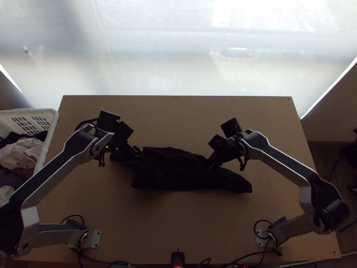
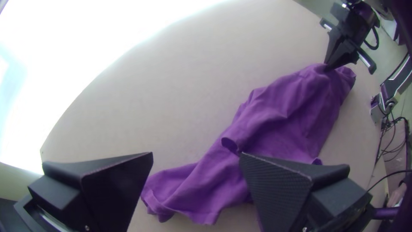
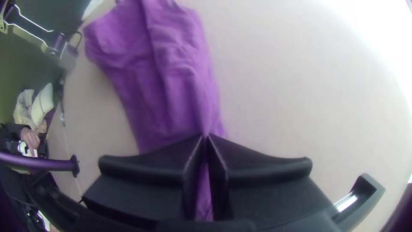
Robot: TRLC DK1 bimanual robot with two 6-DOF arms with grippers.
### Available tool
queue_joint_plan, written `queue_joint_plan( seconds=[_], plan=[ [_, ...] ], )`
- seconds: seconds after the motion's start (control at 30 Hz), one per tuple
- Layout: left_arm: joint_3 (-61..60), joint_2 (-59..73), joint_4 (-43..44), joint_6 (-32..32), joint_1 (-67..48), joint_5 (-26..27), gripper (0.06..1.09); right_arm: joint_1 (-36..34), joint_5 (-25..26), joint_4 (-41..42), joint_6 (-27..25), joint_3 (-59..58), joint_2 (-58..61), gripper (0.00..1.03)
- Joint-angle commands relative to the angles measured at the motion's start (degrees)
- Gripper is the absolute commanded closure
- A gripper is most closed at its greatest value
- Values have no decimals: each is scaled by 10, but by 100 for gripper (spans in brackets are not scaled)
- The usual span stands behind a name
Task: Fold the t-shirt
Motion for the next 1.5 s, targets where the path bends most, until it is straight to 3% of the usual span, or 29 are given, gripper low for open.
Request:
queue_joint_plan(
  seconds=[0.0, 0.3, 0.43, 0.57, 0.6, 0.7, 0.8, 0.93, 1.1, 1.23, 1.4, 1.47],
  plan=[
    [20, 43, 4, 0, -33, 2, 11, 24, -25, -48, 3, 0, -85, 100],
    [163, 148, -99, 19, -108, 16, 11, 97, -27, -127, 22, 41, -180, 100],
    [152, 165, -110, 43, -112, 18, 11, 108, -27, -176, 22, 43, -220, 100],
    [133, 184, -115, 44, -138, 52, 11, 110, -27, -189, 36, 36, -256, 100],
    [129, 190, -125, 44, -150, 59, 14, 110, -27, -192, 38, 36, -261, 100],
    [119, 203, -150, 45, -175, 107, 49, 110, -28, -203, 44, 37, -276, 100],
    [132, 197, -182, 49, -173, 158, 70, 129, -36, -214, 51, 42, -289, 100],
    [201, 144, -238, 45, -119, 173, 85, 136, -35, -214, 55, 73, -298, 100],
    [327, 85, -291, 28, 1, 217, 91, 114, -35, -216, 65, 142, -291, 100],
    [395, 55, -320, 38, 61, 219, 91, 117, -31, -213, 76, 195, -285, 100],
    [484, 35, -321, 41, 139, 218, 91, 117, 81, -144, 91, 271, -265, 100],
    [525, 31, -321, 35, 167, 219, 91, 116, 101, -137, 93, 310, -247, 100]
  ],
)
